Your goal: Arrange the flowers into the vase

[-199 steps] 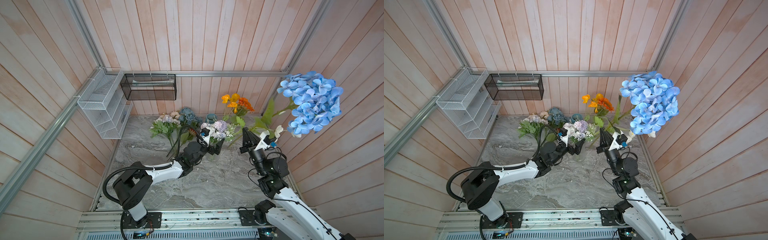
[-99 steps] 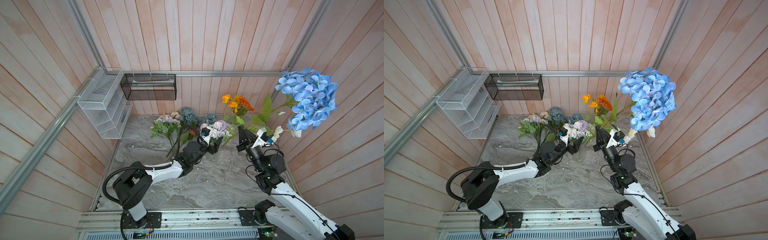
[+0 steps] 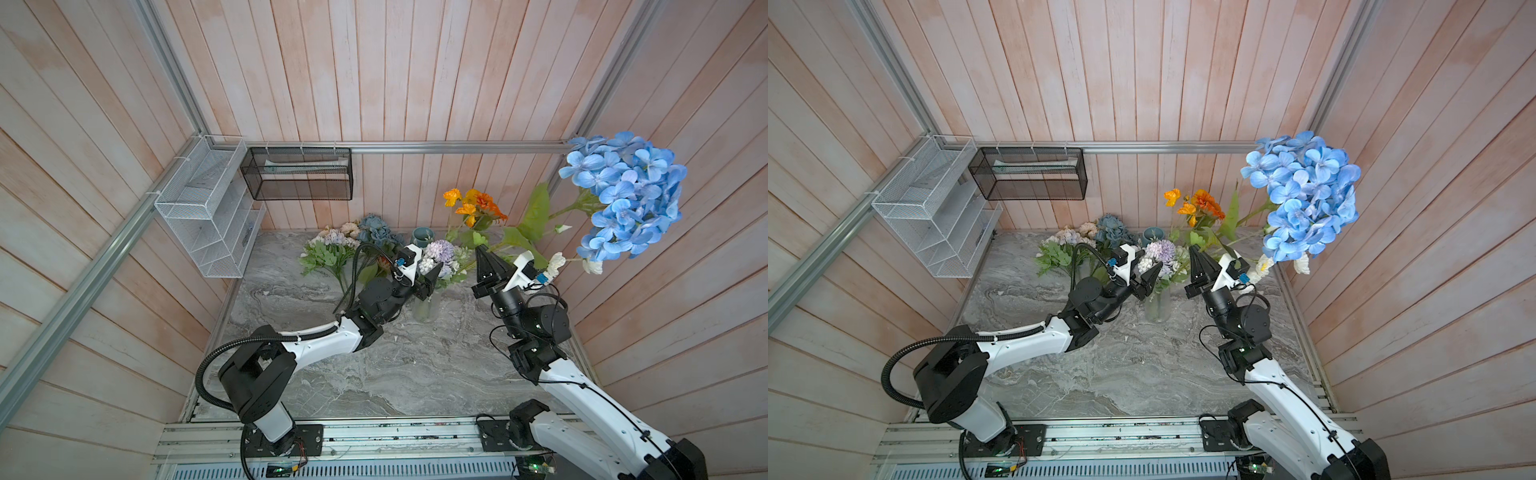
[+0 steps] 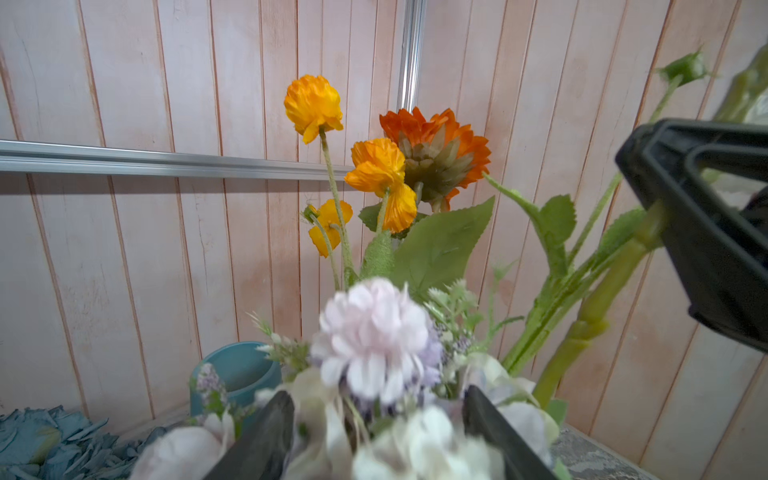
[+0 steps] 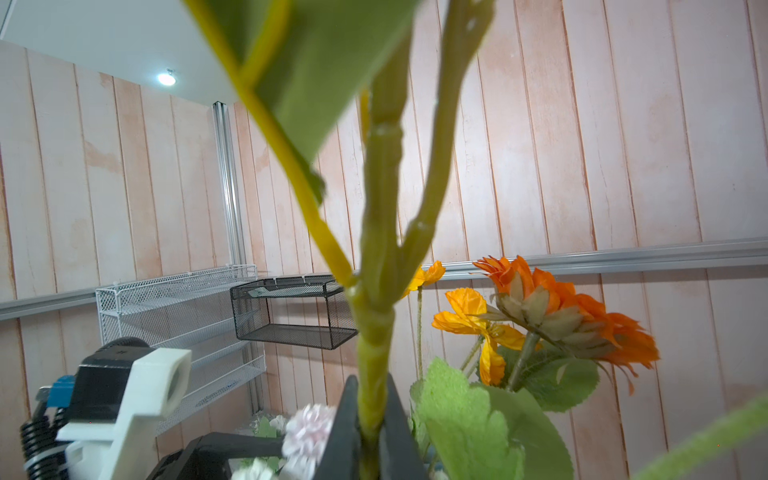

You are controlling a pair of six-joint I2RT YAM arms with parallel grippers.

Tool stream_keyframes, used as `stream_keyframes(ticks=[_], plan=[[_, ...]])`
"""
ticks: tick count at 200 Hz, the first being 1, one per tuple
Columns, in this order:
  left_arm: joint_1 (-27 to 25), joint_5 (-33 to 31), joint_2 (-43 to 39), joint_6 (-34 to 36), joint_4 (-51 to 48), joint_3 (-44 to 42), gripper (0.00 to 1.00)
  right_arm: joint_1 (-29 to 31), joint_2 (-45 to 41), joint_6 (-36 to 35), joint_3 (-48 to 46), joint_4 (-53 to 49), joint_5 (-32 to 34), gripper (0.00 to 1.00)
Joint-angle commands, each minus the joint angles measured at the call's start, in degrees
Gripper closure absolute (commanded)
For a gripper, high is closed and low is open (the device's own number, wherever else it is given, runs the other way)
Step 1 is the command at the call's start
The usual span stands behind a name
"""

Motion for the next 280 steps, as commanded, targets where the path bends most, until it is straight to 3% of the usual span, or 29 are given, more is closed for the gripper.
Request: stream_keyframes(ticks=[1, 35, 66, 124, 175, 218, 280], plan=[[0.8, -0.1, -0.7, 0.7, 2.2, 1.6, 0.33, 0.3, 2.0, 0.2, 2.8, 4.9, -0.9, 1.00], [1.4, -0.6, -0.7, 0.0, 2.0, 1.4, 0.30, 0.7, 3.9, -1.1, 4.0, 5.3, -1.1, 1.00], [1.5, -0.3, -5.0, -1.5, 1.0, -1.8, 0.00, 0.7, 4.6, -0.9, 3.3, 6.9, -0.4, 1.00], [1.4, 0.9, -14.7, -8.9, -5.8, -11.0, 0.00, 0.8, 6.2, -1.3, 4.3, 7.6, -0.9, 1.00], [0.9, 4.6, -12.0, -15.7, -3.8, -16.8, 0.00, 0.8, 5.7, -1.6, 3.7, 6.9, -0.5, 1.00], [-1.1, 4.6, -5.7, -13.6, -2.2, -14.5, 0.01, 0.8, 5.7, -1.6, 4.4, 6.5, -1.0, 1.00], [0.7, 4.6, 2.7, -9.2, -1.6, -4.4, 0.04, 0.8, 5.1, -1.1, 4.4, 5.6, -2.3, 1.00]])
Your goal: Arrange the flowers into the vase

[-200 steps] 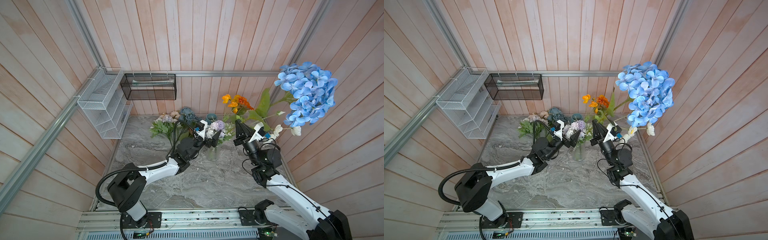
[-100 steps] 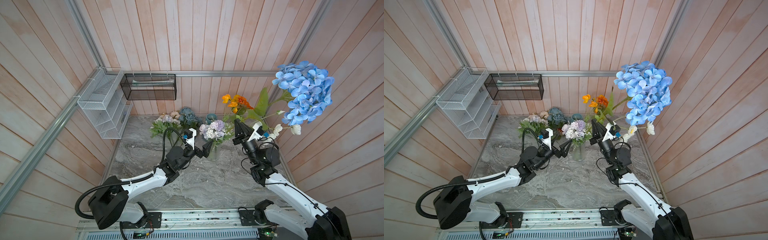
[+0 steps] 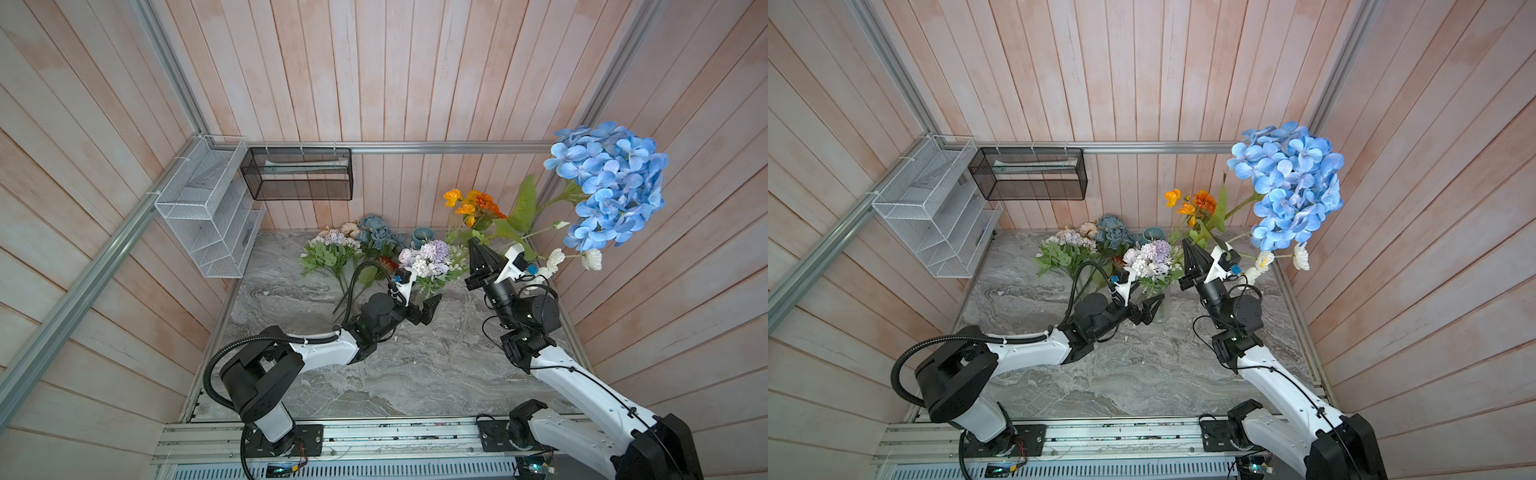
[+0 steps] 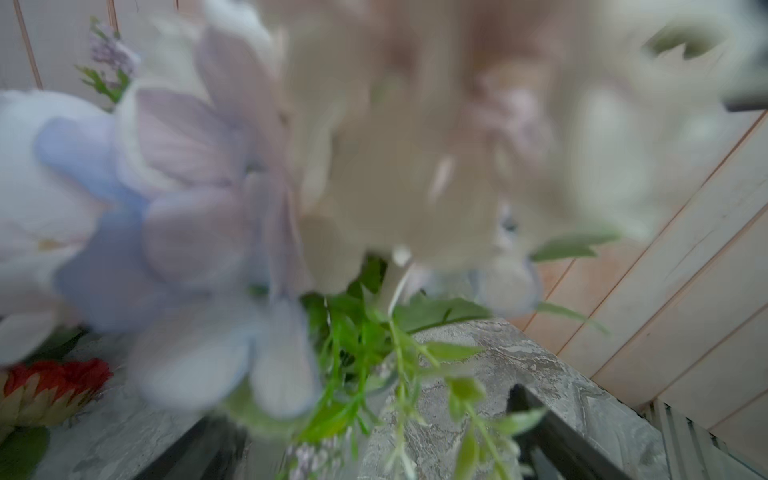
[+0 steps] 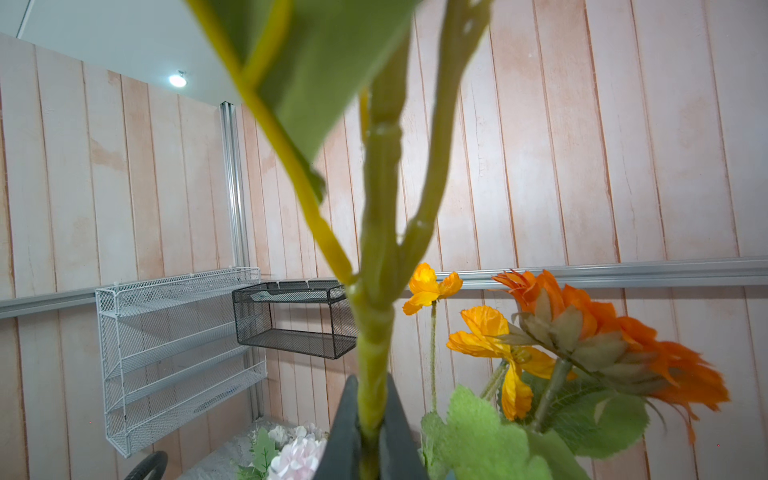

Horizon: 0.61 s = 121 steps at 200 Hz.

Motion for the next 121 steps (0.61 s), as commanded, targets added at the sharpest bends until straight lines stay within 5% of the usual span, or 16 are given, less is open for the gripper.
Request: stream_keyframes(ticks=[1, 47, 121], plan=[[1.3, 0.6, 1.5, 2.7, 2.5, 4.5, 0.05, 0.4, -1.2, -0.4, 1.8, 0.9, -1.2, 1.00], [2.8, 1.9, 3.9, 5.2, 2.7, 8.9, 0.23, 0.4, -3.3, -1.7, 0.5, -0.7, -0.2, 1.00], [3.7, 3.4, 5.0, 5.8, 3.4, 10.7, 0.35, 0.4, -5.0, -3.7, -0.5, -2.9, 2.2, 1.00]])
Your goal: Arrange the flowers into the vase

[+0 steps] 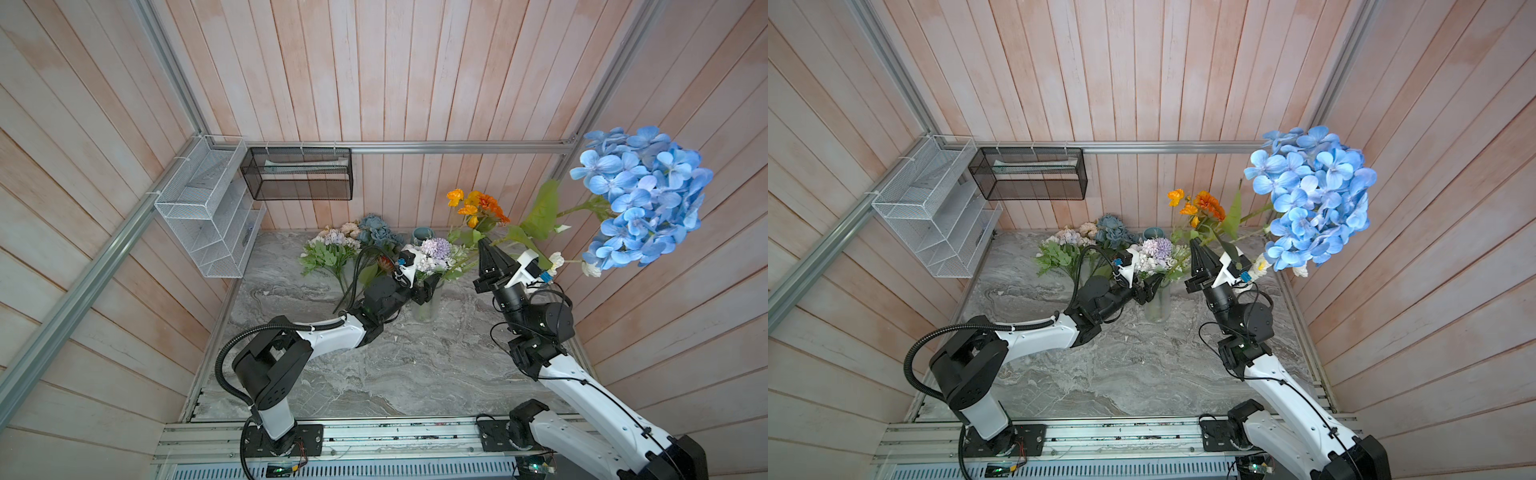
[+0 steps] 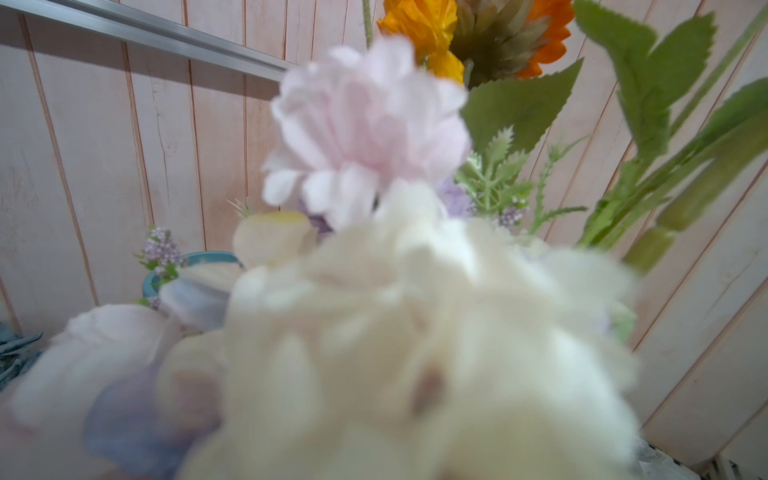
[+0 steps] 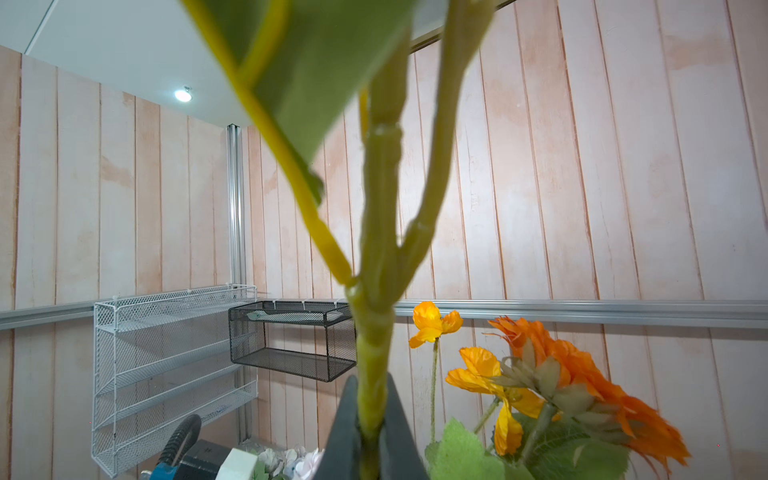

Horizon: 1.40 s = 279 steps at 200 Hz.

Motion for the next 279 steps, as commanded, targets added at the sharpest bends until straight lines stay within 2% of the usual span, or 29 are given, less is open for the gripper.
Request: stream_keyframes(ticks=[1, 11, 52, 95, 172, 279], plan=[[0.6, 1.3, 0.7, 1.3, 1.9, 2.2, 0.35, 0.4, 0.6, -0.9, -0.5, -0.3, 1.0, 1.00], [0.6, 1.7, 0.3, 1.5, 1.9, 2.6, 0.40, 0.4, 1.2, -0.4, -0.6, 0.2, 0.5, 1.00], [0.6, 1.7, -2.2, 2.2, 2.0, 3.1, 0.46, 0.3, 3.1, 0.4, -0.6, 2.1, -0.5, 1.00], [0.7, -0.2, -3.9, 3.4, 3.1, 2.8, 0.45, 0.5, 5.1, 0.3, -0.4, 3.8, -1.6, 1.00], [1.0, -0.4, -1.9, 2.6, 3.6, 3.6, 0.45, 0.6, 12.1, -1.6, -0.4, 8.6, -2.6, 1.00], [1.2, -0.6, -1.5, -0.5, 4.1, 0.7, 0.45, 1.0, 14.9, 0.7, -5.9, 6.4, -1.7, 1.00]])
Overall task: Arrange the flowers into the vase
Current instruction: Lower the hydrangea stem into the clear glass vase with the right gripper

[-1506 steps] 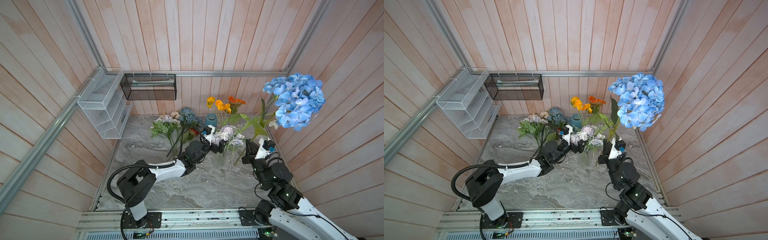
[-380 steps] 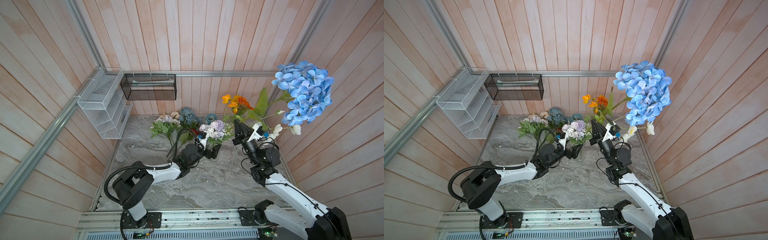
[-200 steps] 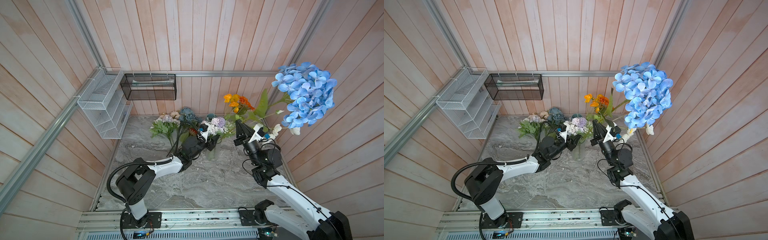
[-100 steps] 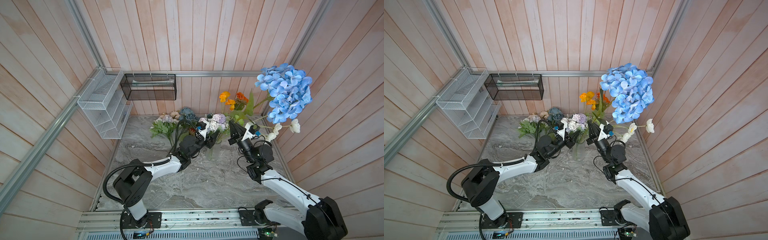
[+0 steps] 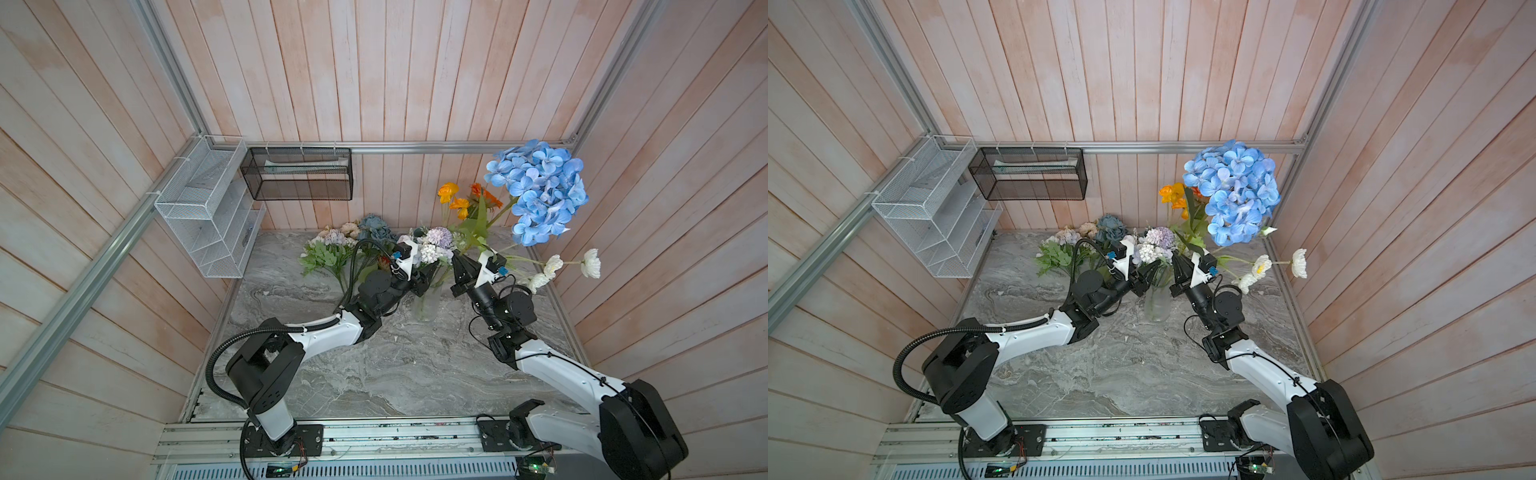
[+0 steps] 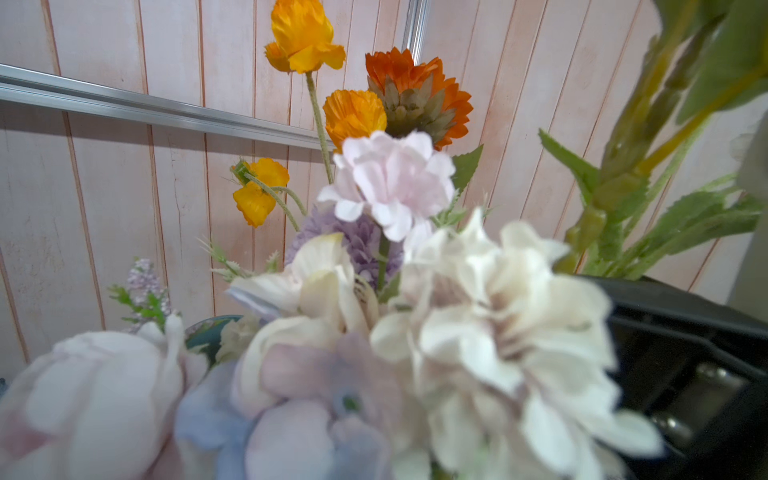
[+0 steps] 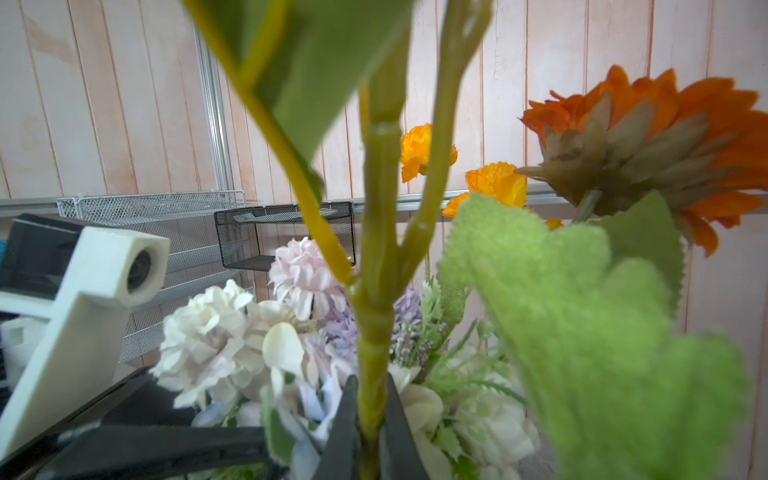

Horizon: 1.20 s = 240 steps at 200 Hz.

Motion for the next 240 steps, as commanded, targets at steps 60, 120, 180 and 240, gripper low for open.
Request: stream_keyframes(ticks=[60, 120, 180, 240], plan=[[0.3, -0.4, 0.7, -4.8, 3.7, -3.9, 0.45, 0.6, -2.5, 0.3, -0.5, -4.8, 0.1, 0.82], [0.3, -0.3, 0.3, -5.8, 4.1, -5.2, 0.45, 0.6, -7.3, 0.1, -0.4, -8.6, 1.0, 0.74], [0.3, -0.4, -0.2, -6.0, 4.3, -5.5, 0.45, 0.8, -7.3, -1.5, 0.7, -12.9, 2.4, 1.00], [0.2, -0.4, -0.2, -6.3, 4.2, -5.7, 0.45, 2.6, -1.6, -5.1, 2.4, -18.1, 4.1, 1.00]])
